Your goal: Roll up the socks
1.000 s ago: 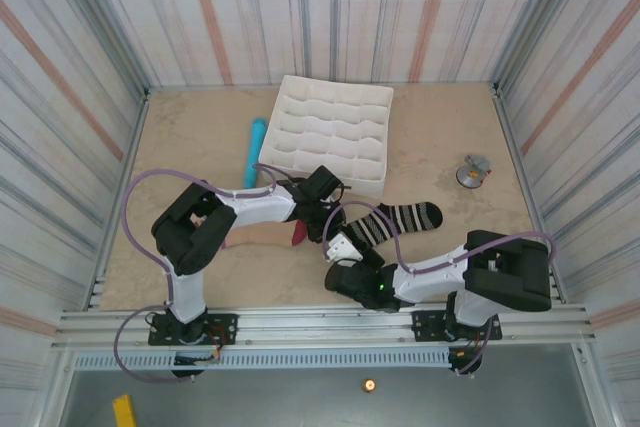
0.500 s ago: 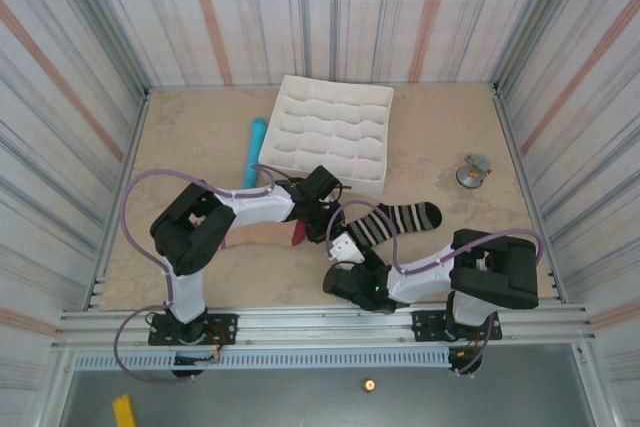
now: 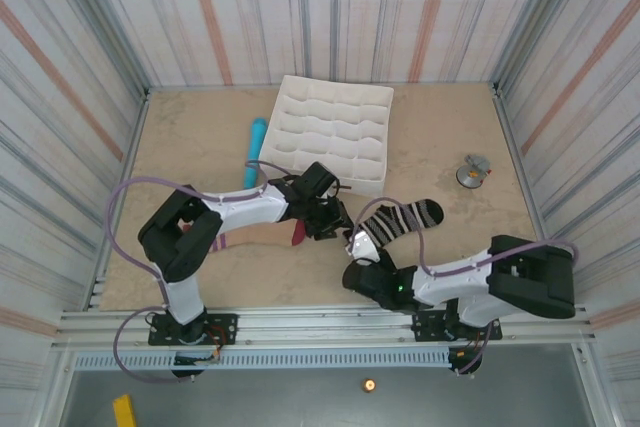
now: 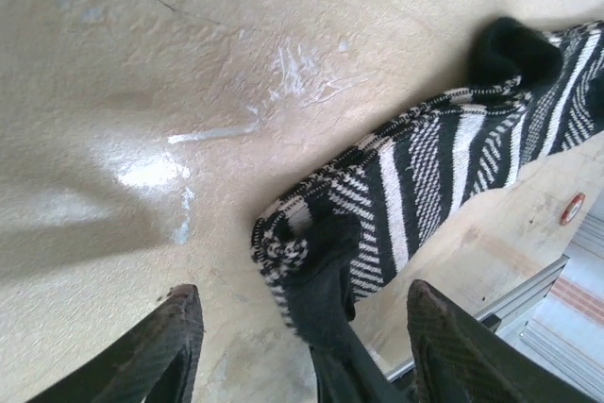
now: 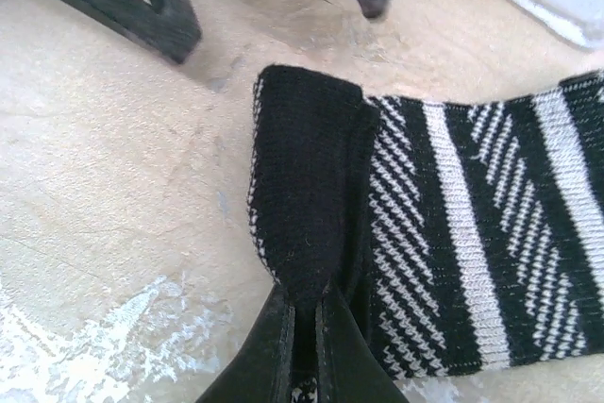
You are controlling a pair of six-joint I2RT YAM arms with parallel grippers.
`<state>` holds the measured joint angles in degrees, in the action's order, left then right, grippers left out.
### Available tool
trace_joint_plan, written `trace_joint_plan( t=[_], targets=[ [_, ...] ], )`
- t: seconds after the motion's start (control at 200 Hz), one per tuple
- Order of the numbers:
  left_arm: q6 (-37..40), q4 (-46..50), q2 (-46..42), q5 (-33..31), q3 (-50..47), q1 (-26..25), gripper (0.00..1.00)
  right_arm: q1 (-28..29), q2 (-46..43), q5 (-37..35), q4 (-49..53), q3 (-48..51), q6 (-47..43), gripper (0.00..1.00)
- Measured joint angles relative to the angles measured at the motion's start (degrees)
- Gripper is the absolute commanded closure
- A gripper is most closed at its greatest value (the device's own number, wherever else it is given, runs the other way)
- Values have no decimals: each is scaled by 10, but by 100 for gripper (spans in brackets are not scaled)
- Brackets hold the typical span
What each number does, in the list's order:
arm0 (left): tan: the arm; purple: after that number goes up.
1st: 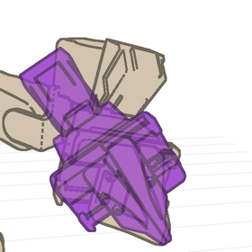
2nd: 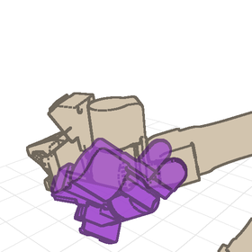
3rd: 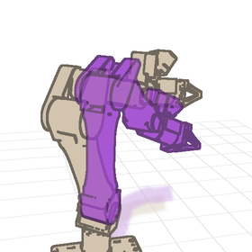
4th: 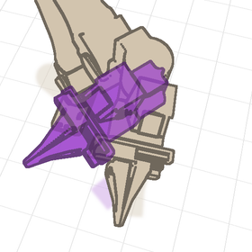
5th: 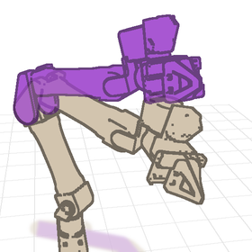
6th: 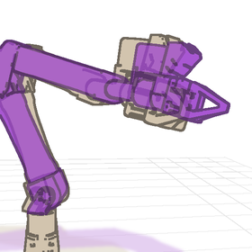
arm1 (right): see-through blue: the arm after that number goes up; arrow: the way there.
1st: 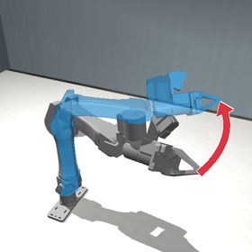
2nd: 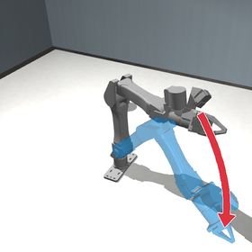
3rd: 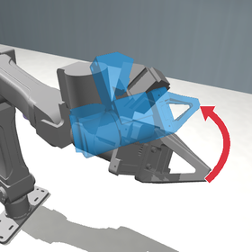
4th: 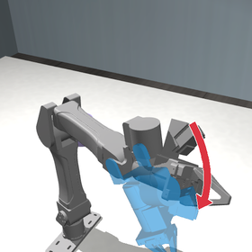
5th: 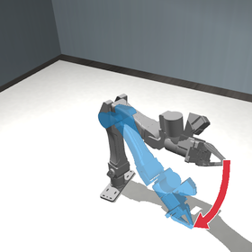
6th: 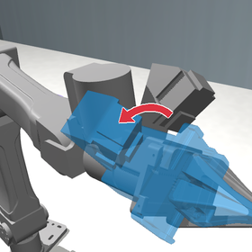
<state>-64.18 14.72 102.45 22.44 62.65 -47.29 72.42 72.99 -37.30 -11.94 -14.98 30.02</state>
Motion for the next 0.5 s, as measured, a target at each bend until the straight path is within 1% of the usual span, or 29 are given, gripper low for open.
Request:
trace_joint_plan(
  t=[0.145,0.326,0.501],
  targets=[
    [8,6,-3,-9,0,1,39,-60,-89,89,-3,41,23,100],
    [15,9,-3,-14,1,1,39,-156,-196,209,18,80,54,100],
    [16,9,-3,-15,2,0,40,-233,-284,297,48,111,103,100]
  ],
)
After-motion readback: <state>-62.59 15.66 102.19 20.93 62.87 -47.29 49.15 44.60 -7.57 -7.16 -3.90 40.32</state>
